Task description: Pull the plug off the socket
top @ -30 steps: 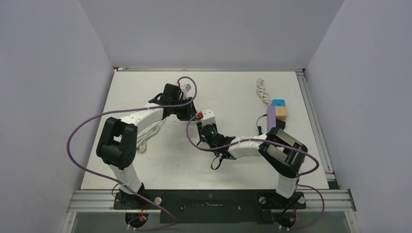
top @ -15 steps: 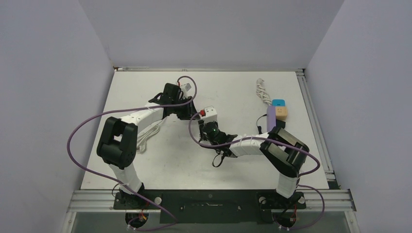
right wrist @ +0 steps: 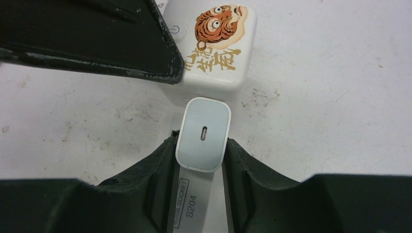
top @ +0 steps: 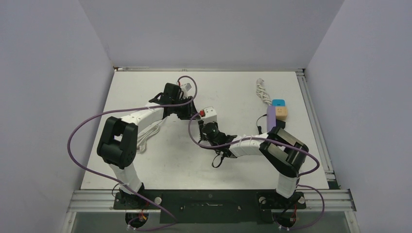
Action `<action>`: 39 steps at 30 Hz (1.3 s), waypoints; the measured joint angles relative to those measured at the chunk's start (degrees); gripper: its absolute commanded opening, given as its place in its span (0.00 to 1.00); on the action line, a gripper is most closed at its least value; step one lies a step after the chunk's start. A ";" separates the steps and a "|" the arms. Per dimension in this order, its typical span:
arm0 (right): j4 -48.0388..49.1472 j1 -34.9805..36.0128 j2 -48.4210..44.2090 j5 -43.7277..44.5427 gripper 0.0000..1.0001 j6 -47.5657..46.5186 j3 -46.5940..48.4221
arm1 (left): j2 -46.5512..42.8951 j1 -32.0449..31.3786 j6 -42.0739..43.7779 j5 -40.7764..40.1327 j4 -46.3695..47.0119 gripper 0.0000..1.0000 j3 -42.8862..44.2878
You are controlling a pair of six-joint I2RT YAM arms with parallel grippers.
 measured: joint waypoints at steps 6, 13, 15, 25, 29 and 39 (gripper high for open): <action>-0.94 2.05 0.24 4.44 0.05 -1.75 0.39 | 0.00 -0.35 0.13 0.55 -0.33 0.28 0.00; -1.14 1.64 0.24 3.85 0.05 -1.31 0.46 | 0.02 -0.35 0.11 0.59 -0.39 0.28 0.00; -1.16 0.79 0.11 2.73 0.05 -0.57 0.37 | 0.04 -0.35 0.11 0.59 -0.37 0.28 0.02; 0.00 -2.51 -0.85 -3.76 0.05 1.60 -0.76 | 0.42 -0.33 0.09 0.11 0.26 0.28 0.44; 0.00 -2.01 -0.85 -3.37 0.05 1.22 -0.76 | 0.44 -0.33 0.11 0.11 0.24 0.28 0.48; -1.40 1.31 -0.85 3.58 0.05 -1.57 -0.55 | 0.50 -0.83 0.15 0.76 -0.28 0.28 0.52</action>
